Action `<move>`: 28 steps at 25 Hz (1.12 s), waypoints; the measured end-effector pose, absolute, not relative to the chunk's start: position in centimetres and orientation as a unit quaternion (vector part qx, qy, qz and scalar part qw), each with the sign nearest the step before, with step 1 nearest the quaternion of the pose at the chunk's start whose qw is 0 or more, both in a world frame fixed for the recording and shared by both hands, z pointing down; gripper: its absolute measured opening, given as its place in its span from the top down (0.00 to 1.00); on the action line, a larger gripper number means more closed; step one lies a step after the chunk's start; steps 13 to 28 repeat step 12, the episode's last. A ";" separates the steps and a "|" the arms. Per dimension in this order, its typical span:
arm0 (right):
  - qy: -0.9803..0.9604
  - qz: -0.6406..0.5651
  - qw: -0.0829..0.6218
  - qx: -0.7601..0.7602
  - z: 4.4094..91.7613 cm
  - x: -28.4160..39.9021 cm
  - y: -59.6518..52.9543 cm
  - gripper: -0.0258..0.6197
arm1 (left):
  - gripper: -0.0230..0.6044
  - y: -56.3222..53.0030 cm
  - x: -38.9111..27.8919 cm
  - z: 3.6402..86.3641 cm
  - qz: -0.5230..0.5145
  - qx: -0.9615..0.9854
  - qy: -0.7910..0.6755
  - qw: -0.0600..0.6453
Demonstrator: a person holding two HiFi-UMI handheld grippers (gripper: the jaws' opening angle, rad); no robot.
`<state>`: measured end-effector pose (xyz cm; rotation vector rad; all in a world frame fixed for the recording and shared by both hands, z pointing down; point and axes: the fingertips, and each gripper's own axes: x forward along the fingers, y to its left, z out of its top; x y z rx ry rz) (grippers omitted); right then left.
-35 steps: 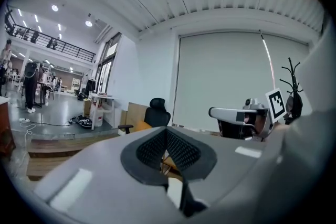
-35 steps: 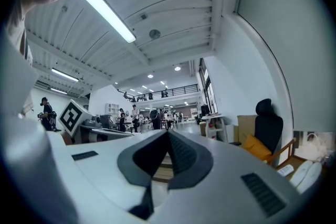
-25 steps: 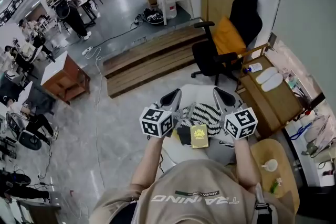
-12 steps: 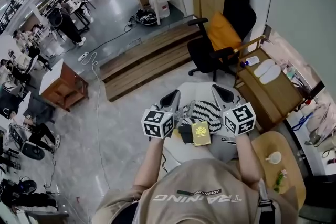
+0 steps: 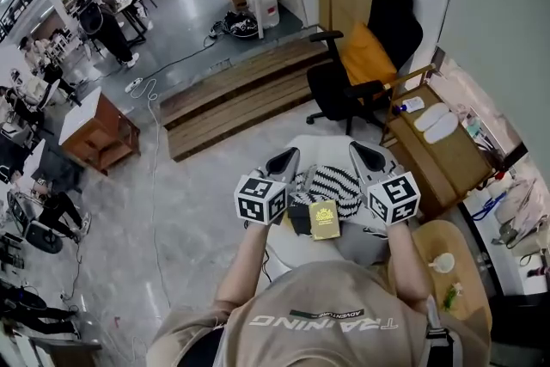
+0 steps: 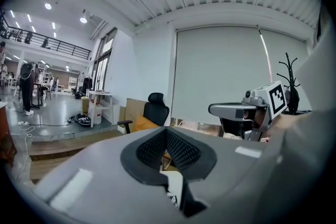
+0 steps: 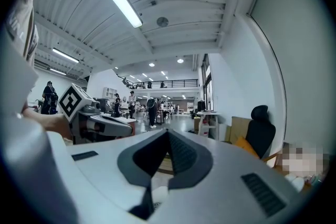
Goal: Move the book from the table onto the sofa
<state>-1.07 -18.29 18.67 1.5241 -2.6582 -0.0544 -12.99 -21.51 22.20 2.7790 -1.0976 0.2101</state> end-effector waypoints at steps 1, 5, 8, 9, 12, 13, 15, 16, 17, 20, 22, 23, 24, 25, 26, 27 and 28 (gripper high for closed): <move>-0.866 -0.018 0.039 0.498 18.6 -1.0 -18.3 0.95 | 0.95 -21.5 -13.0 22.3 0.071 0.925 -0.366 0.072; -0.867 -0.016 0.040 0.496 18.6 -1.2 -18.7 0.95 | 0.95 -21.6 -13.3 22.6 0.077 0.924 -0.366 0.077; -0.868 -0.013 0.046 0.494 19.0 -1.0 -18.8 0.95 | 0.95 -21.8 -13.2 22.9 0.077 0.924 -0.366 0.081; -0.868 -0.012 0.048 0.494 19.3 -0.9 -18.8 0.95 | 0.95 -21.9 -13.1 22.9 0.077 0.924 -0.367 0.082; -0.867 -0.005 0.053 0.496 20.1 -0.5 -19.0 0.95 | 0.95 -22.1 -13.1 23.2 0.080 0.923 -0.368 0.085; -0.867 -0.005 0.053 0.496 20.1 -0.5 -19.0 0.95 | 0.95 -22.1 -13.1 23.2 0.080 0.923 -0.368 0.085; -0.867 -0.005 0.053 0.496 20.1 -0.5 -19.0 0.95 | 0.95 -22.1 -13.1 23.2 0.080 0.923 -0.368 0.085; -0.867 -0.005 0.053 0.496 20.1 -0.5 -19.0 0.95 | 0.95 -22.1 -13.1 23.2 0.080 0.923 -0.368 0.085; -0.867 -0.005 0.053 0.496 20.1 -0.5 -19.0 0.95 | 0.95 -22.1 -13.1 23.2 0.080 0.923 -0.368 0.085; -0.867 -0.005 0.053 0.496 20.1 -0.5 -19.0 0.95 | 0.95 -22.1 -13.1 23.2 0.080 0.923 -0.368 0.085; -0.867 -0.005 0.053 0.496 20.1 -0.5 -19.0 0.95 | 0.95 -22.1 -13.1 23.2 0.080 0.923 -0.368 0.085; -0.867 -0.005 0.053 0.496 20.1 -0.5 -19.0 0.95 | 0.95 -22.1 -13.1 23.2 0.080 0.923 -0.368 0.085; -0.867 -0.005 0.053 0.496 20.1 -0.5 -19.0 0.95 | 0.95 -22.1 -13.1 23.2 0.080 0.923 -0.368 0.085; -0.867 -0.005 0.053 0.496 20.1 -0.5 -19.0 0.95 | 0.95 -22.1 -13.1 23.2 0.080 0.923 -0.368 0.085; -0.867 -0.005 0.053 0.496 20.1 -0.5 -19.0 0.95 | 0.95 -22.1 -13.1 23.2 0.080 0.923 -0.368 0.085; -0.867 -0.005 0.053 0.496 20.1 -0.5 -19.0 0.95 | 0.95 -22.1 -13.1 23.2 0.080 0.923 -0.368 0.085; -0.867 -0.005 0.053 0.496 20.1 -0.5 -19.0 0.95 | 0.95 -22.1 -13.1 23.2 0.080 0.923 -0.368 0.085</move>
